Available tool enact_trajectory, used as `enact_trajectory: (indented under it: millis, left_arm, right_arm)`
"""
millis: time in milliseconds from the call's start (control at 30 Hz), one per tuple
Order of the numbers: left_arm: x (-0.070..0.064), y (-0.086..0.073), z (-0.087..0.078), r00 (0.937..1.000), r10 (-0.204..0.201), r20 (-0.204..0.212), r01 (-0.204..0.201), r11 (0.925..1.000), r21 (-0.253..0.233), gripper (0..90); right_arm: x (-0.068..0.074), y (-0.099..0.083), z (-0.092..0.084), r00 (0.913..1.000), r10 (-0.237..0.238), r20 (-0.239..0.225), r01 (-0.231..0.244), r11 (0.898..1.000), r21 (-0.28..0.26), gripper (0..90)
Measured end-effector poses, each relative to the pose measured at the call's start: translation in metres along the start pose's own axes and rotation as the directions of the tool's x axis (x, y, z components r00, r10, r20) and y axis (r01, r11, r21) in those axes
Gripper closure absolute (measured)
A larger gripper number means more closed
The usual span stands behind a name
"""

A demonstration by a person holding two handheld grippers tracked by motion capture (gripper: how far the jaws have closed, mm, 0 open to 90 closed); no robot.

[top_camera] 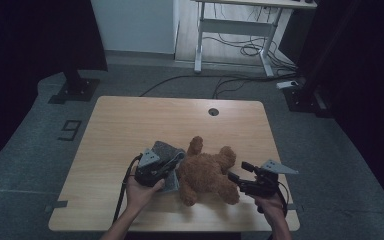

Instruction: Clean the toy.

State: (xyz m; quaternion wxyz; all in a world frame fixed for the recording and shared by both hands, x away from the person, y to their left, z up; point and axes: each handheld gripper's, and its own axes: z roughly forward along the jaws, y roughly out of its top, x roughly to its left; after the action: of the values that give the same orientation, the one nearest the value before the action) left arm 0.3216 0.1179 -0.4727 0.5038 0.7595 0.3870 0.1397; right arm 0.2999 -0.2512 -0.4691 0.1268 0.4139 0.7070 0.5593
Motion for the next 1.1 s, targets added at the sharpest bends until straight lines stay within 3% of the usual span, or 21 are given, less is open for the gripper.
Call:
enact_trajectory:
  millis: [233,300,400,500,633,800,933,1100]
  left_arm:
    - [-0.002,-0.007,-0.008,0.9998,-0.005,0.021,0.005,1.0,-0.003,77.2]
    - [-0.002,-0.008,-0.009,0.9996,-0.008,0.027,0.008,1.0,-0.003,77.2]
    - [-0.002,-0.011,-0.011,0.9986,-0.023,0.046,0.024,0.9997,-0.004,77.2]
    - [-0.003,-0.014,-0.013,0.9985,-0.025,0.05,0.025,0.9997,-0.008,77.1]
    - [-0.006,-0.016,-0.016,0.9984,-0.028,0.05,0.028,0.9996,-0.007,77.0]
    - [-0.009,-0.008,-0.019,0.9979,-0.042,0.05,0.042,0.9991,0.001,76.6]
    - [-0.024,0.012,-0.012,0.9981,0.004,0.062,-0.005,1.0,0.006,76.6]
    - [-0.059,0.04,0.023,0.9916,0.078,0.103,-0.082,0.9962,0.03,76.3]
  right_arm:
    - [0.016,-0.016,0.045,0.9991,-0.015,-0.039,0.02,0.992,0.122,15.3]
    - [0.019,-0.022,0.058,0.9989,-0.031,-0.036,0.037,0.981,0.189,14.9]
    - [0.019,-0.036,0.075,0.9976,-0.052,-0.045,0.063,0.956,0.287,18.6]
    - [0.015,-0.042,0.076,0.9926,-0.097,-0.073,0.113,0.958,0.262,29.5]
    - [0.012,-0.039,0.074,0.9787,-0.176,-0.106,0.197,0.949,0.245,44.4]
    - [0.009,-0.035,0.081,0.9531,-0.29,-0.087,0.302,0.931,0.203,48.7]
    - [0.006,-0.037,0.081,0.9485,-0.301,-0.1,0.314,0.932,0.179,48.6]
    - [0.009,-0.043,0.077,0.9433,-0.316,-0.102,0.329,0.932,0.153,47.4]
